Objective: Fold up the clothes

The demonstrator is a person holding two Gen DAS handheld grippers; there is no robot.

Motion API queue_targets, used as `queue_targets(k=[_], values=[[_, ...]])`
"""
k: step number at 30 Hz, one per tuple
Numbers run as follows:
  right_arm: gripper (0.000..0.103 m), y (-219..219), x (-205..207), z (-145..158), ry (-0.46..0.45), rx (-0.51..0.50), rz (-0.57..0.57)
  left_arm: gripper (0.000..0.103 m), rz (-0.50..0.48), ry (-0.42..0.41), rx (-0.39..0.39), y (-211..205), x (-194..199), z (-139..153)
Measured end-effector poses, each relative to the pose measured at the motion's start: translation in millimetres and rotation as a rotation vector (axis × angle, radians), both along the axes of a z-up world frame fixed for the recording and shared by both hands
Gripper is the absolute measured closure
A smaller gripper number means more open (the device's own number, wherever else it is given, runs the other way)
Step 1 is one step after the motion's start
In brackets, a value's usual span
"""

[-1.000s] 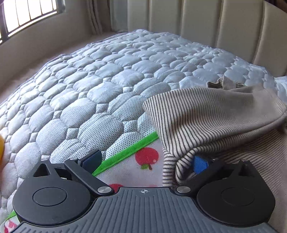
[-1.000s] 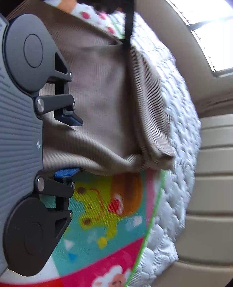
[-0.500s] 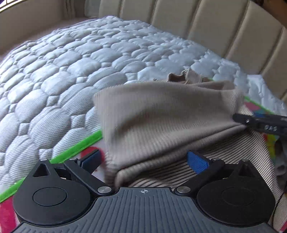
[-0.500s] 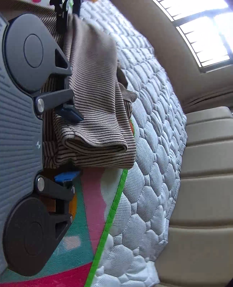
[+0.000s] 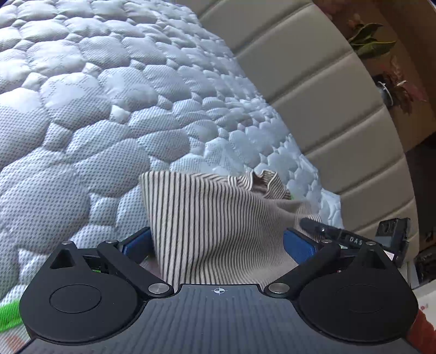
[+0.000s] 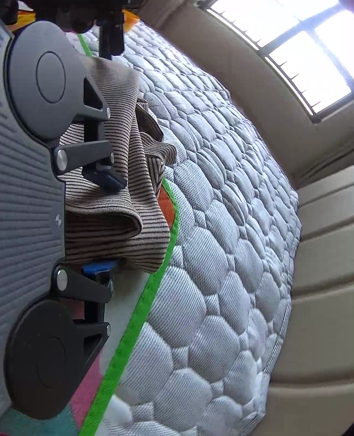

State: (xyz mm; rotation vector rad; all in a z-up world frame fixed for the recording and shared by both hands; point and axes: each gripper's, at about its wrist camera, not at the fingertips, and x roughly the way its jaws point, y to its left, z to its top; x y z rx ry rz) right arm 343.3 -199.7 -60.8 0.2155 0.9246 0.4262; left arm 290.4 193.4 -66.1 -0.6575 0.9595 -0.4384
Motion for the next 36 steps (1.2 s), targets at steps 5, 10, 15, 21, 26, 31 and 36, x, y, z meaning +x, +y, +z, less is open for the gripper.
queue_targets(k=[5, 10, 15, 21, 26, 31, 36], values=[[0.07, 25, 12, 4, -0.072, -0.073, 0.075, 0.026, 0.004, -0.014, 0.052, -11, 11, -5], [0.081, 22, -31, 45, -0.214, -0.122, 0.155, 0.069, -0.012, -0.071, 0.082, -8, -9, 18], [0.082, 18, -101, 86, -0.312, -0.209, 0.238, 0.071, -0.094, -0.181, 0.092, -19, -65, 68], [0.083, 5, -190, 82, -0.278, -0.29, 0.275, 0.071, -0.209, -0.172, 0.197, -38, -151, 85], [0.08, -1, -244, 50, -0.233, -0.411, 0.304, 0.065, -0.223, -0.048, 0.295, -38, -191, 77], [0.073, -11, -275, 43, -0.173, -0.392, 0.28, 0.031, -0.216, 0.006, 0.303, -36, -215, 91], [0.041, -25, -296, 54, -0.151, -0.298, 0.244, 0.013, -0.193, 0.014, 0.218, -20, -238, 104]])
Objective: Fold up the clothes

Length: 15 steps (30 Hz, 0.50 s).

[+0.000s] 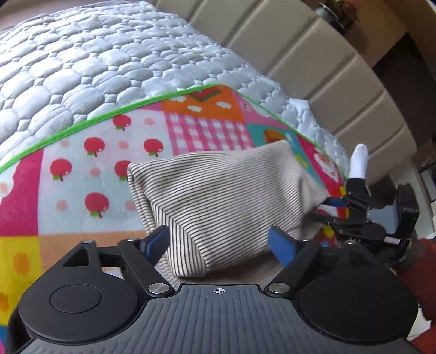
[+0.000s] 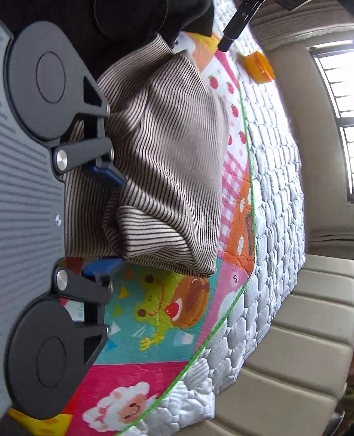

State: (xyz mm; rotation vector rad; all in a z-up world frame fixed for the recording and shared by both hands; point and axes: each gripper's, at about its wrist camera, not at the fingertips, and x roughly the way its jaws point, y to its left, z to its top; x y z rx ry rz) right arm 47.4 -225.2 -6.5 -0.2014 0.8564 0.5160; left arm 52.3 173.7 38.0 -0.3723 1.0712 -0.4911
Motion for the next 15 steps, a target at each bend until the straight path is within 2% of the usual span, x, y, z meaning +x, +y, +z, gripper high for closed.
queue_targets(k=[3, 6, 10, 12, 13, 15], values=[[0.031, -10, -2, 5, 0.024, 0.076, -0.045, 0.009, 0.085, 0.051, -0.06, 9, 1, -10], [0.025, -16, 9, 5, 0.056, 0.175, -0.112, 0.009, 0.176, 0.138, -0.084, 6, 11, -36], [0.024, -11, 32, -12, 0.068, 0.231, -0.208, 0.009, 0.235, 0.236, -0.089, -12, 31, -74], [0.024, -7, 46, -25, 0.083, 0.249, -0.251, 0.01, 0.233, 0.238, -0.078, -23, 38, -83], [0.026, 0, 51, -34, 0.099, 0.244, -0.249, 0.01, 0.228, 0.226, -0.072, -28, 40, -83], [0.045, 13, 58, -47, 0.113, 0.226, -0.211, 0.015, 0.217, 0.198, -0.038, -35, 44, -83]])
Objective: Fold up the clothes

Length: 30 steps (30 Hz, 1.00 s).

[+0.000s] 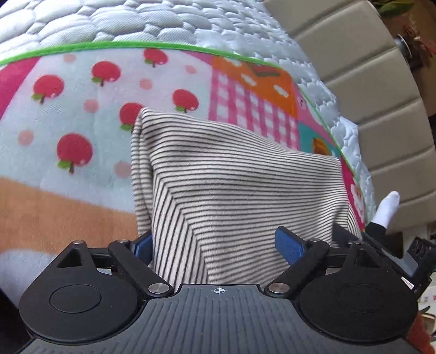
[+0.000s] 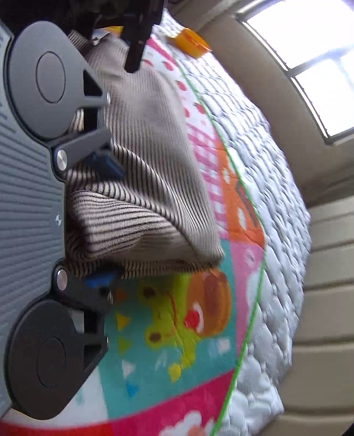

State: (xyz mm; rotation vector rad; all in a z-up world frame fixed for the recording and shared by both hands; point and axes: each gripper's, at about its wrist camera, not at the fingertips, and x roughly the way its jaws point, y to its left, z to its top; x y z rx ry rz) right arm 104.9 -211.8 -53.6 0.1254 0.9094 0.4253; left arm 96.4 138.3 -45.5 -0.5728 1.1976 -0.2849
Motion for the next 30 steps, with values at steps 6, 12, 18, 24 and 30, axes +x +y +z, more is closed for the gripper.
queue_targets(k=[6, 12, 18, 24, 30], values=[[0.059, 14, 30, -4, -0.055, 0.031, -0.034, 0.042, -0.094, -0.145, 0.086, -18, 38, 4], [0.062, 9, 74, -1, -0.089, 0.052, -0.143, 0.051, -0.077, -0.287, 0.15, -17, 111, 9], [0.057, 4, 65, -5, -0.057, 0.081, -0.16, 0.047, -0.062, -0.241, 0.065, 9, 104, 12], [0.079, 14, 44, 8, -0.104, 0.068, -0.144, 0.072, -0.092, -0.201, 0.02, 3, 76, -3], [0.082, 9, 16, 53, -0.173, 0.132, -0.09, 0.085, -0.1, -0.297, -0.009, 5, 51, 40]])
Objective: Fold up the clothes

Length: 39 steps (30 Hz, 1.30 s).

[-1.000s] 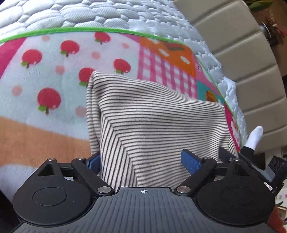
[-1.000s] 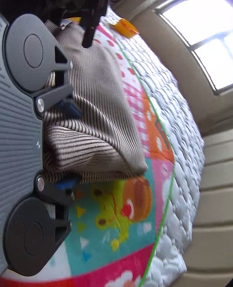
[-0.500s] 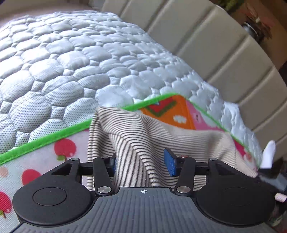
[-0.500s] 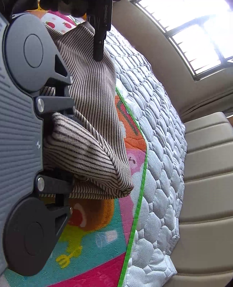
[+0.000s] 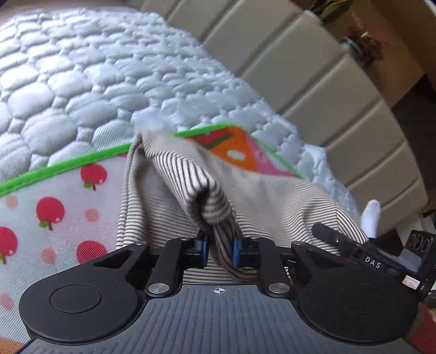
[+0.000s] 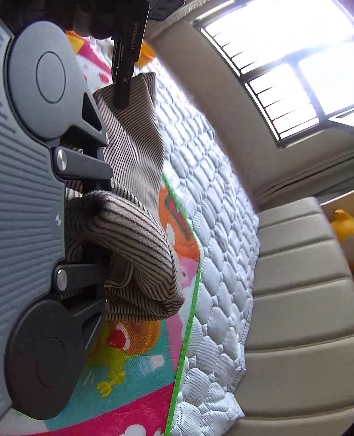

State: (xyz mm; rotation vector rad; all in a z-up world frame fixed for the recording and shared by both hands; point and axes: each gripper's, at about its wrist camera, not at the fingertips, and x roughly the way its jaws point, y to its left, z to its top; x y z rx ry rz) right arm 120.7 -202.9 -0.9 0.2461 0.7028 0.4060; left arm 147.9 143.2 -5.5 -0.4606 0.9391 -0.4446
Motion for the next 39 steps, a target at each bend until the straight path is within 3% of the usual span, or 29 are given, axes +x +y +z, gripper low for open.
queue_targets(k=[4, 6, 8, 10, 12, 16, 19, 22, 26, 28, 29, 33, 39], values=[[0.081, -12, -9, -24, 0.071, -0.034, -0.038, 0.085, -0.012, 0.047, -0.006, -2, -29, -5], [0.077, -19, -10, -48, 0.123, -0.069, -0.08, 0.084, -0.007, 0.111, 0.043, -7, -41, -21], [0.075, -25, -13, -62, 0.13, -0.025, -0.105, 0.08, 0.018, 0.149, 0.097, -8, -45, -31], [0.069, -23, -11, -58, 0.123, -0.021, -0.105, 0.074, 0.053, 0.16, 0.135, -5, -47, -34], [0.054, -17, -12, -57, 0.091, -0.073, -0.098, 0.071, 0.095, 0.133, 0.119, 1, -45, -26], [0.055, -9, -18, -59, 0.057, -0.117, -0.086, 0.07, 0.103, 0.126, 0.108, -1, -44, -25], [0.074, 2, -19, -50, -0.021, -0.155, -0.072, 0.071, 0.093, 0.121, 0.106, -7, -40, -28], [0.076, 10, -9, -40, -0.077, -0.121, -0.075, 0.074, 0.134, 0.072, 0.089, -7, -29, -25], [0.076, 12, 4, -52, -0.034, -0.145, -0.069, 0.072, 0.169, 0.058, 0.193, -8, -15, -28], [0.064, 9, 3, -61, 0.01, -0.161, -0.071, 0.065, 0.175, 0.1, 0.216, -7, -16, -33], [0.053, 7, 1, -62, 0.018, -0.161, -0.083, 0.063, 0.183, 0.107, 0.218, -6, -19, -33], [0.037, 5, -1, -62, 0.038, -0.161, -0.071, 0.053, 0.209, 0.1, 0.266, -5, -28, -28], [0.023, 16, -4, -67, 0.024, -0.212, -0.034, 0.044, 0.198, 0.076, 0.354, -15, -39, -14]])
